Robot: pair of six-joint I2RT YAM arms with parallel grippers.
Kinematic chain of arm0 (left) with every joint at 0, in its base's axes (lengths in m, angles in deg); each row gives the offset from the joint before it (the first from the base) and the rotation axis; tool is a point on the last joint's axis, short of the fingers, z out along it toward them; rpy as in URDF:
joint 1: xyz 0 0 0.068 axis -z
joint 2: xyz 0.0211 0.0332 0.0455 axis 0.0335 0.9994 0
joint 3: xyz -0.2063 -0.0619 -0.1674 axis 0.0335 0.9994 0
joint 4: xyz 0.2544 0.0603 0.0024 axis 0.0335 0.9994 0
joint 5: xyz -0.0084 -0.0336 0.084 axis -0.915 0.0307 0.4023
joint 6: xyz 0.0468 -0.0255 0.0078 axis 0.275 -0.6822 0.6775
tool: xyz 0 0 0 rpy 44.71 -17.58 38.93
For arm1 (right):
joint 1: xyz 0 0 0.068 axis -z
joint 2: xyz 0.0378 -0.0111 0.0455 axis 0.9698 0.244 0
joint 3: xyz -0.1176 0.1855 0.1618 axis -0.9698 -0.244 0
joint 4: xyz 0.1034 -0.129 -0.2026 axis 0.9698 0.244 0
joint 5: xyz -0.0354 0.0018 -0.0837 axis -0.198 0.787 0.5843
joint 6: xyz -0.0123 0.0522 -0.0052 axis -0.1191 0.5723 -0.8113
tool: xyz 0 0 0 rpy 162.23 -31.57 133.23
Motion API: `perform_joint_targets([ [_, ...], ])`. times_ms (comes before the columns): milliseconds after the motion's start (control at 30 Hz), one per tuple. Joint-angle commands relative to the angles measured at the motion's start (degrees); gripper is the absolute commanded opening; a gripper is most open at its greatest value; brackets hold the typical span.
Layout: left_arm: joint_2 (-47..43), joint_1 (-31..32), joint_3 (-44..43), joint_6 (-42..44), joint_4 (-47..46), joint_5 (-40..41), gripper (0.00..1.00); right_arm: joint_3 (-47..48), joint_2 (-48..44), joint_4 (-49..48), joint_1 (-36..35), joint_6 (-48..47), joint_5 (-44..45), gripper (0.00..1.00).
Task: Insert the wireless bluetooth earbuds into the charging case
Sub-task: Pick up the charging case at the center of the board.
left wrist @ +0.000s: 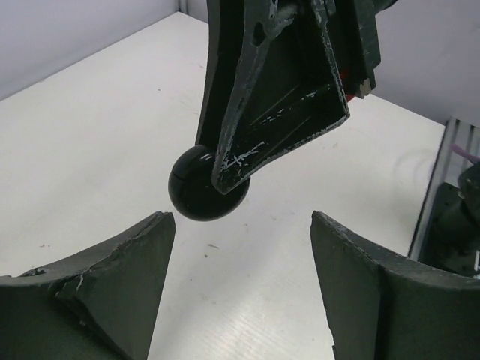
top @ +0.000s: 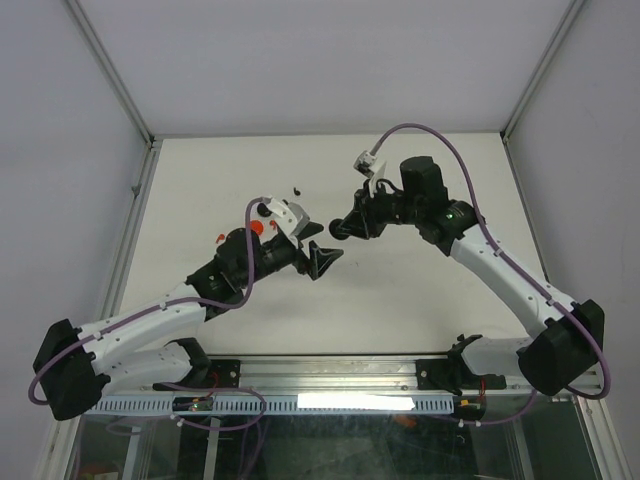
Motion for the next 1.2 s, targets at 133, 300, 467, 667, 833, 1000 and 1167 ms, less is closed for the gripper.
perform_joint_targets([
  [133,-5.95,-10.89,-6.41,2.13,14.01,-23.08,0.66,4.51,-1.32,3.95,-0.12,-9.20,-10.11,0.00],
  [300,-2.92,-14.36,-10.83,3.21,18.37,-32.69,0.59,5.54,-1.36,5.21,-0.31,-12.57,-14.33,0.00],
  [467,0.87,-14.85,-13.76,4.04,19.73,-38.20,0.50,6.51,-0.94,7.01,-0.47,-15.58,-18.00,0.00],
  [667,4.36,-15.42,-17.10,5.46,22.59,-44.49,0.42,8.16,0.62,10.12,-0.84,-18.73,-19.38,0.00],
  [833,6.22,-15.64,-18.40,5.94,23.43,-48.05,0.31,8.33,1.12,10.25,-1.29,-19.63,-20.48,0.00],
  [1000,7.59,-15.71,-19.36,5.73,24.33,-51.27,0.26,9.00,1.94,11.36,-1.97,-21.04,-21.22,0.00],
  [1167,8.49,-15.65,-20.00,5.38,24.36,-53.71,0.25,9.91,2.78,12.63,-2.82,-22.25,-21.67,0.00],
])
